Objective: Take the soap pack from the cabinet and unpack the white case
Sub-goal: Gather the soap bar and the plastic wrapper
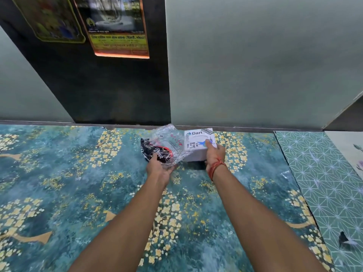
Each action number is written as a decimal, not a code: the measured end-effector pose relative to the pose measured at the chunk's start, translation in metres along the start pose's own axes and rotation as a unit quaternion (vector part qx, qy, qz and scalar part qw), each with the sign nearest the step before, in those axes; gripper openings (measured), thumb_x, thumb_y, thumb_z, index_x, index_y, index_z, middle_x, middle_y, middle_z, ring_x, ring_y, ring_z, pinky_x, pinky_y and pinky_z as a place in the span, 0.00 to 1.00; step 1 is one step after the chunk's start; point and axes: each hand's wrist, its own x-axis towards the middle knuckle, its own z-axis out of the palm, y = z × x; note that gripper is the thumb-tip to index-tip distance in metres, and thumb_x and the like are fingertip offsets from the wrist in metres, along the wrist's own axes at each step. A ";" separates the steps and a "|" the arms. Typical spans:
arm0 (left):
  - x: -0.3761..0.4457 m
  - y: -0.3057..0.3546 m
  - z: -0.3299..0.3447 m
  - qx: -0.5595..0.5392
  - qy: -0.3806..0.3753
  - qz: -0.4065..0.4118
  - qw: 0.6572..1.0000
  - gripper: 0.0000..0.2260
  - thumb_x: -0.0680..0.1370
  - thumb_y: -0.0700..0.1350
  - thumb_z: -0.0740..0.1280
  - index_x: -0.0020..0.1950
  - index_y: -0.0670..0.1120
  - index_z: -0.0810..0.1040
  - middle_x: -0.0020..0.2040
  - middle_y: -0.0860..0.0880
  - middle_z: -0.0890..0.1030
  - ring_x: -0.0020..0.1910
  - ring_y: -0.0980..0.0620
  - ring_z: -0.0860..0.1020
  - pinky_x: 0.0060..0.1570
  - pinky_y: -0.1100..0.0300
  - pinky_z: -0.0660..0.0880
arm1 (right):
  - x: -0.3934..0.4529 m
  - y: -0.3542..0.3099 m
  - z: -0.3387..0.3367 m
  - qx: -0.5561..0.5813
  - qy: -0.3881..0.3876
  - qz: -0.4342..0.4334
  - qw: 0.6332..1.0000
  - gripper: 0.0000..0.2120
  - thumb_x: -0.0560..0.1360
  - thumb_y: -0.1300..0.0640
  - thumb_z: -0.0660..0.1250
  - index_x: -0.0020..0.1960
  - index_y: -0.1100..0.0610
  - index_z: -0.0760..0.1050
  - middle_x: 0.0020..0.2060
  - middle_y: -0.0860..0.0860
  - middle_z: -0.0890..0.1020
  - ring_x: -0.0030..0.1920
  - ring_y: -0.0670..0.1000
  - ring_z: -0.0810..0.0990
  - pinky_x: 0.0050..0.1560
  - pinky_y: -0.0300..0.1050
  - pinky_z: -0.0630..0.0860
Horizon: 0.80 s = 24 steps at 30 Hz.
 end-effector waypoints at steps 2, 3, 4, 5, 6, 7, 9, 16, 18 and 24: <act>0.004 -0.001 -0.002 0.020 0.016 0.006 1.000 0.20 0.83 0.42 0.59 0.75 0.41 0.63 0.72 0.32 0.64 0.69 0.32 0.69 0.66 0.38 0.72 | 0.016 0.005 0.008 -0.008 0.020 -0.019 1.000 0.24 0.73 0.49 0.71 0.64 0.55 0.68 0.56 0.55 0.78 0.49 0.57 0.79 0.54 0.57 0.80; 0.008 -0.001 -0.003 0.026 0.021 0.010 0.999 0.20 0.83 0.41 0.59 0.75 0.41 0.63 0.73 0.32 0.62 0.70 0.32 0.67 0.67 0.38 0.71 | 0.019 0.006 0.010 -0.018 0.030 -0.035 0.999 0.22 0.73 0.50 0.72 0.63 0.57 0.70 0.57 0.57 0.79 0.49 0.57 0.80 0.54 0.58 0.80; 0.010 0.001 -0.005 0.029 0.021 0.012 0.999 0.21 0.83 0.40 0.59 0.76 0.41 0.63 0.74 0.32 0.61 0.71 0.32 0.66 0.68 0.38 0.70 | 0.022 0.007 0.012 -0.033 0.040 -0.049 0.997 0.21 0.74 0.50 0.71 0.62 0.58 0.72 0.57 0.59 0.80 0.48 0.58 0.80 0.53 0.59 0.81; 0.012 0.002 -0.006 0.030 0.021 0.011 0.999 0.22 0.82 0.40 0.61 0.76 0.41 0.63 0.74 0.32 0.61 0.72 0.32 0.66 0.68 0.38 0.70 | 0.022 0.007 0.012 -0.053 0.048 -0.056 0.996 0.22 0.74 0.50 0.71 0.62 0.60 0.73 0.57 0.60 0.80 0.48 0.59 0.80 0.53 0.60 0.80; 0.013 0.004 -0.008 0.030 0.022 0.008 0.999 0.22 0.82 0.40 0.62 0.76 0.41 0.63 0.74 0.32 0.61 0.71 0.32 0.66 0.68 0.38 0.70 | 0.022 0.006 0.011 -0.089 0.060 -0.067 0.992 0.23 0.74 0.49 0.70 0.62 0.62 0.73 0.58 0.60 0.80 0.50 0.60 0.80 0.54 0.61 0.80; 0.015 0.004 -0.010 0.033 0.023 0.006 0.999 0.23 0.81 0.40 0.62 0.76 0.40 0.63 0.74 0.32 0.62 0.70 0.32 0.67 0.67 0.38 0.70 | 0.024 0.006 0.009 -0.138 0.071 -0.077 0.985 0.24 0.75 0.47 0.69 0.62 0.63 0.74 0.58 0.61 0.80 0.53 0.62 0.80 0.56 0.61 0.78; 0.015 0.005 -0.012 0.034 0.020 0.002 0.999 0.23 0.81 0.40 0.63 0.75 0.40 0.63 0.71 0.32 0.64 0.68 0.33 0.70 0.66 0.39 0.72 | 0.026 0.005 0.006 -0.206 0.076 -0.095 0.971 0.26 0.75 0.43 0.67 0.62 0.63 0.75 0.59 0.60 0.80 0.57 0.63 0.79 0.60 0.59 0.76; 0.006 0.014 -0.020 -0.006 0.003 0.001 1.000 0.24 0.82 0.41 0.62 0.76 0.40 0.62 0.56 0.36 0.70 0.48 0.44 0.73 0.62 0.46 0.77 | -0.009 0.016 -0.002 -0.129 0.159 -0.164 0.965 0.23 0.76 0.44 0.65 0.64 0.58 0.71 0.60 0.57 0.76 0.57 0.57 0.76 0.54 0.50 0.76; -0.020 0.016 -0.025 -0.025 -0.016 -0.009 1.000 0.24 0.82 0.42 0.61 0.77 0.40 0.60 0.65 0.36 0.70 0.57 0.43 0.75 0.68 0.45 0.72 | -0.052 0.025 -0.004 -0.080 0.091 -0.187 0.975 0.20 0.77 0.44 0.65 0.58 0.60 0.73 0.50 0.53 0.79 0.46 0.52 0.77 0.41 0.43 0.77; -0.085 -0.004 -0.035 -0.014 -0.047 -0.090 0.995 0.24 0.81 0.47 0.64 0.72 0.35 0.65 0.65 0.34 0.74 0.54 0.39 0.79 0.57 0.47 0.78 | -0.131 0.037 0.001 -0.124 -0.036 -0.083 0.988 0.12 0.71 0.58 0.74 0.48 0.61 0.74 0.39 0.52 0.78 0.35 0.49 0.75 0.36 0.44 0.78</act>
